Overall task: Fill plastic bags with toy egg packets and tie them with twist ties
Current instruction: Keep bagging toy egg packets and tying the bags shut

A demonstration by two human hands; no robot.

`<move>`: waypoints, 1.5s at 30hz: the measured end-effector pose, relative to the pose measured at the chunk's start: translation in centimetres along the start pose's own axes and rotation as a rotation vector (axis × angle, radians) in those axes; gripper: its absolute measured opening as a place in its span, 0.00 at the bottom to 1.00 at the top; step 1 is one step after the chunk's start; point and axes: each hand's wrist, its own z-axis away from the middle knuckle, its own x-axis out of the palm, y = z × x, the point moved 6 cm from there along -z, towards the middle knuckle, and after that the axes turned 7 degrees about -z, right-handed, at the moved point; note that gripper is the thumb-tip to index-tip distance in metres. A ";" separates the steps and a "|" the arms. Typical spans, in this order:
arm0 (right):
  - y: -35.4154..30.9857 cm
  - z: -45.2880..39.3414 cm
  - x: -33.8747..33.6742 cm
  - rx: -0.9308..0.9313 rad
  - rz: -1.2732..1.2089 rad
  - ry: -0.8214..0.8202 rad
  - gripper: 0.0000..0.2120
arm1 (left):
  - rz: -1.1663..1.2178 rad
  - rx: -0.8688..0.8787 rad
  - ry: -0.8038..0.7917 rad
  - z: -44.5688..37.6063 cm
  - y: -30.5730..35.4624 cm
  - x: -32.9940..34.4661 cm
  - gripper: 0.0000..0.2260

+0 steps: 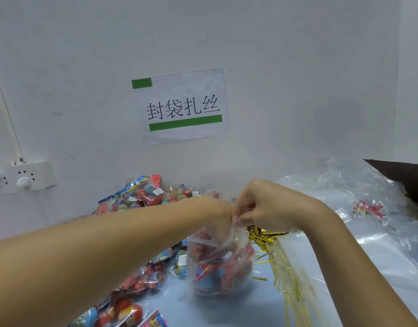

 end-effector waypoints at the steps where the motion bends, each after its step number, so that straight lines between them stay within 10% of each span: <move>1: 0.1 0.0 0.1 0.007 0.008 -0.004 0.14 | -0.029 0.015 -0.004 -0.1 0.2 0.0 0.12; 20: 0.0 0.4 -0.9 -0.023 -0.081 0.085 0.09 | 0.482 -0.108 0.482 0.3 -4.1 -3.2 0.09; 33: 0.8 0.1 -1.3 -0.026 -0.093 0.130 0.05 | 0.394 0.088 0.065 2.1 -3.0 -1.8 0.24; 45: 2.2 0.1 -2.9 0.007 -0.100 0.302 0.04 | 0.073 0.070 0.320 6.5 -8.2 -2.3 0.07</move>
